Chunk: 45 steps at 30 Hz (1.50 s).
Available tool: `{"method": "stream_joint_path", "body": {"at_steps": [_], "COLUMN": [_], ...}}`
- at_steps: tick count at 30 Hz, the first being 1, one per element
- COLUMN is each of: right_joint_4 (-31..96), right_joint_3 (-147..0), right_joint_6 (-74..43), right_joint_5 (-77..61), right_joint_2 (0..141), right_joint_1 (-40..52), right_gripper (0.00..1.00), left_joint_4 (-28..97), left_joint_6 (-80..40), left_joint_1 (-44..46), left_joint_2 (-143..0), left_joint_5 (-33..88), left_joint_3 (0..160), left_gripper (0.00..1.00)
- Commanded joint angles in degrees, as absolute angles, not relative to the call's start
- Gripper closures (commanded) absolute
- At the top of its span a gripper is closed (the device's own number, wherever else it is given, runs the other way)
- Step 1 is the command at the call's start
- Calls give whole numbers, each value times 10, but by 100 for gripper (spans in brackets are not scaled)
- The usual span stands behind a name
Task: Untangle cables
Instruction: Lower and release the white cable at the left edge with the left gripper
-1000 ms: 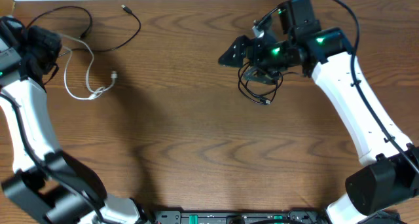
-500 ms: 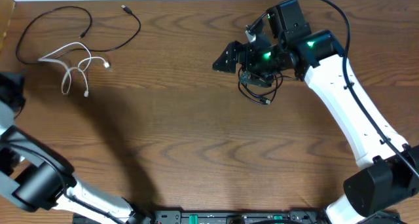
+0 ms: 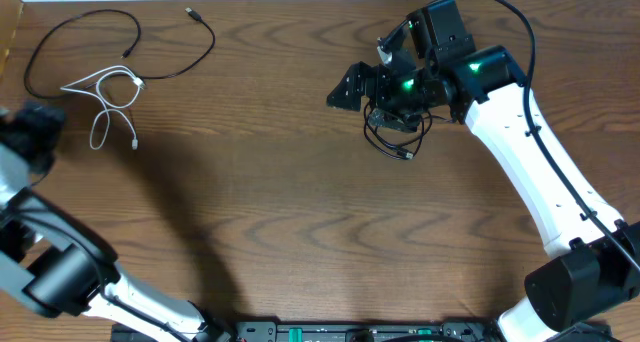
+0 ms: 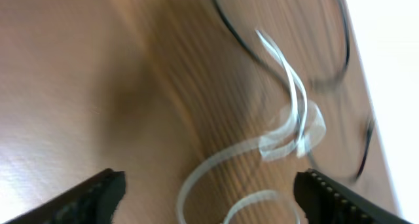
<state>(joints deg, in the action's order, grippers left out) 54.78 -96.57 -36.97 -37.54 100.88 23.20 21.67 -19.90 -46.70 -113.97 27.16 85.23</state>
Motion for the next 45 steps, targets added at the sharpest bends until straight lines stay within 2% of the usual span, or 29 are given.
{"method": "stream_joint_path", "body": {"at_steps": [1,6,13,20,22,23,24,25,28,30,31,36,45], "right_joint_4": [555,562,561,559,559,559,559,559,559,557,557,557,566], "right_joint_3": [-967,-967,-967,-967,-967,-967,-967,-967,-967,-967,-967,-967,-967], "right_joint_6": [-361,-361,-361,-361,-361,-361,-361,-361,-361,-361,-361,-361,-361], "right_joint_5": [-374,-374,-331,-322,-312,-309,-306,-303,-301,-301,-301,-301,-302], "right_joint_2": [1004,1004,1004,1004,1004,1004,1004,1004,1004,1004,1004,1004,1004], "right_joint_1": [234,236,251,260,260,260,260,260,260,260,260,260,260], "right_gripper": [1,1,1,1,1,1,1,1,1,1,1,1,1], "left_joint_4": [222,232,281,291,294,290,286,283,278,278,278,281,269], "left_joint_6": [-97,-41,72,123,130,131,130,130,130,130,123,35,-112], "left_joint_1": [-410,-374,-349,-349,-349,-350,-350,-350,-350,-351,-353,-367,-400], "left_joint_2": [-1135,-1135,-1148,-1187,-1196,-1202,-1202,-1202,-1201,-1199,-1194,-1159,-1063], "left_joint_5": [278,258,103,98,98,97,97,97,97,95,88,1,8], "left_joint_3": [854,854,854,854,854,854,854,854,854,854,854,854,854], "left_gripper": [9,8,9,10,19,37,48,54,63,78,92,93,93]}}
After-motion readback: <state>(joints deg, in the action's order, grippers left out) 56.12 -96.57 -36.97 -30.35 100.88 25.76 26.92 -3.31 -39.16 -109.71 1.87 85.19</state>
